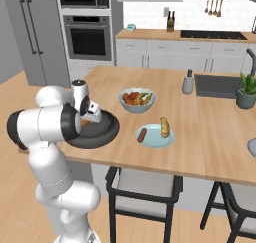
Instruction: Place one bun and one sausage from the bowl on each plate.
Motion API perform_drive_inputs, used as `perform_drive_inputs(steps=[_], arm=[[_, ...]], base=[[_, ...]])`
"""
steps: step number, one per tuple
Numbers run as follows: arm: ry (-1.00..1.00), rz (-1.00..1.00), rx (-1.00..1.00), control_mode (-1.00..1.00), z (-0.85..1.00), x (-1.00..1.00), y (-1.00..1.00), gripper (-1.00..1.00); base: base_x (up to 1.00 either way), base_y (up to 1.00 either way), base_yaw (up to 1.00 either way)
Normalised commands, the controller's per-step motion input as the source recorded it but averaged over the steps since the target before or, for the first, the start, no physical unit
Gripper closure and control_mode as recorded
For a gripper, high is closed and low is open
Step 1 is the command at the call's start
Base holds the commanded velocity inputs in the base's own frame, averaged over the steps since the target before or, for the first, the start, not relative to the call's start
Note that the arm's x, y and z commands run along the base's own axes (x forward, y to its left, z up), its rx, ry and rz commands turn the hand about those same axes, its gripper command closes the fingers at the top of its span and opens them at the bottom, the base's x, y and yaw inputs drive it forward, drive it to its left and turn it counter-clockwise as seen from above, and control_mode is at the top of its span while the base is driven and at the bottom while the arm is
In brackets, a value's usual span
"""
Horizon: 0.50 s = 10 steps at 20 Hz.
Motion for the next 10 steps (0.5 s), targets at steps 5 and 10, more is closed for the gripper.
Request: perform_drive_inputs(steps=[5, 10], arm=[[0.00, 0.00, 0.00, -1.00, -0.29, -0.01, 0.02, -1.00], [0.00, 0.00, 0.00, -1.00, -0.10, 0.00, 0.09, 1.00]], base=[[0.00, 0.00, 0.00], [0.00, 0.00, 0.00]])
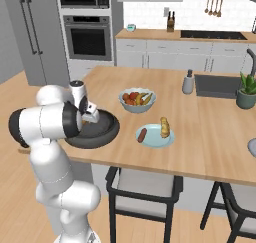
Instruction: Place one bun and one sausage from the bowl on each plate.
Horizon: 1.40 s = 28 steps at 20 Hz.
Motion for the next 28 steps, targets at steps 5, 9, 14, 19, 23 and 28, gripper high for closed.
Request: perform_drive_inputs(steps=[5, 9, 14, 19, 23, 28], arm=[[0.03, 0.00, -0.01, -1.00, 0.00, 0.00, 0.02, 1.00], [0.01, 0.00, -0.02, -1.00, 0.30, -0.45, -0.43, 1.00], [0.00, 0.00, -0.07, -1.00, 0.95, -0.74, -0.69, 1.00], [-0.04, 0.05, -0.16, -1.00, 0.76, -0.97, -0.81, 1.00], [-0.19, 0.14, -0.07, -1.00, 0.35, -1.00, -0.76, 1.00], [-0.23, 0.12, 0.09, -1.00, 0.15, -1.00, -0.50, 1.00]], base=[[0.00, 0.00, 0.00], [0.00, 0.00, 0.00], [0.00, 0.00, 0.00], [0.00, 0.00, 0.00], [0.00, 0.00, 0.00], [0.00, 0.00, 0.00]])
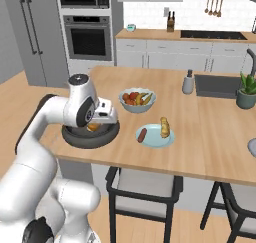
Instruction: Place one bun and one sausage from the bowl on each plate.
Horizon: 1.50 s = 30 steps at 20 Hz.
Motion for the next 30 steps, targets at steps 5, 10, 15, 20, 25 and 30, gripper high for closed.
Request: perform_drive_inputs(steps=[5, 10, 15, 20, 25, 30], arm=[[-0.06, 0.07, 0.02, -1.00, 0.01, -0.38, -0.04, 1.00], [0.00, 0.00, 0.00, 1.00, 0.00, 0.00, 0.00, 1.00], [0.00, 0.00, 0.00, 1.00, 0.00, 0.00, 0.00, 1.00], [0.00, 0.00, 0.00, 1.00, 0.00, 0.00, 0.00, 1.00], [0.00, 0.00, 0.00, 1.00, 0.00, 0.00, 0.00, 1.00], [0.00, 0.00, 0.00, 1.00, 0.00, 0.00, 0.00, 1.00]], base=[[0.00, 0.00, 0.00], [0.00, 0.00, 0.00], [0.13, -0.94, 0.00], [0.09, -1.00, -0.01], [0.42, -1.00, 0.00], [0.40, -1.00, -0.03]])
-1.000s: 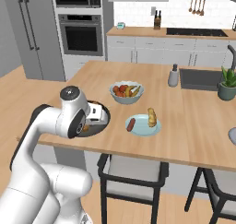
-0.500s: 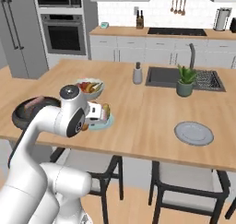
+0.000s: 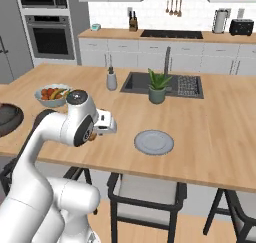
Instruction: Place one bun and one sausage from the bowl on each plate.
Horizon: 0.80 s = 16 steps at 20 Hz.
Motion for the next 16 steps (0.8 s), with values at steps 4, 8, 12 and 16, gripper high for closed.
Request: perform_drive_inputs(steps=[4, 8, 12, 16], arm=[[0.10, -0.03, 0.03, -1.00, 0.04, 0.34, -0.50, 1.00], [0.40, -0.04, 0.00, -1.00, 0.13, 1.00, -1.00, 1.00], [0.35, 0.01, 0.00, -1.00, -0.01, 1.00, -0.80, 1.00], [0.26, 0.06, 0.00, -1.00, -0.53, 1.00, -0.58, 1.00]], base=[[0.18, -0.50, -0.02], [0.00, 0.00, 0.00], [0.00, 0.00, 0.00], [0.00, 0.00, 0.00]])
